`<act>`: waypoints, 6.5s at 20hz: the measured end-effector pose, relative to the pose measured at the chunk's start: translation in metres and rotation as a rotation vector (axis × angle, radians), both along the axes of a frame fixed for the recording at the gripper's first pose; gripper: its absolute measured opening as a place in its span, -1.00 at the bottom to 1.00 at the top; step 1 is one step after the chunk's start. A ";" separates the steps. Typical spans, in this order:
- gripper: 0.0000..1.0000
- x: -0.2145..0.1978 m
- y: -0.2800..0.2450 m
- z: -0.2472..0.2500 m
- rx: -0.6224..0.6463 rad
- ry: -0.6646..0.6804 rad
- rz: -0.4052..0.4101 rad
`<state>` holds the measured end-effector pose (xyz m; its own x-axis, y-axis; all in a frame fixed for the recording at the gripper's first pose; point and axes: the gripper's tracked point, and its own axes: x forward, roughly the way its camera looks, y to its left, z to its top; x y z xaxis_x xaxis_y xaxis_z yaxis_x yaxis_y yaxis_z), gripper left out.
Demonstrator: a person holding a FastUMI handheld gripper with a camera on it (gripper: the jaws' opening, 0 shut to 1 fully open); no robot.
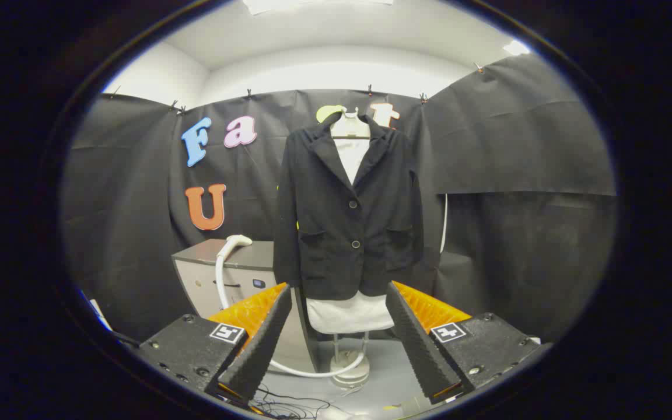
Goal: Iron the clothes twice with a garment steamer, once on the left side and once on the right side.
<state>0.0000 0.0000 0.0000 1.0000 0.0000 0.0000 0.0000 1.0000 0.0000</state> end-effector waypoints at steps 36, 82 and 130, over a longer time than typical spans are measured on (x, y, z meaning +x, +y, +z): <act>1.00 0.201 0.181 0.051 -0.054 0.112 0.225; -0.18 0.484 0.432 -0.057 -0.129 0.613 0.341; -0.26 0.300 0.060 0.260 0.074 -0.116 0.011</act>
<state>0.3003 0.0595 0.2601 0.9932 0.0063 0.1158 -0.0149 0.9972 0.0736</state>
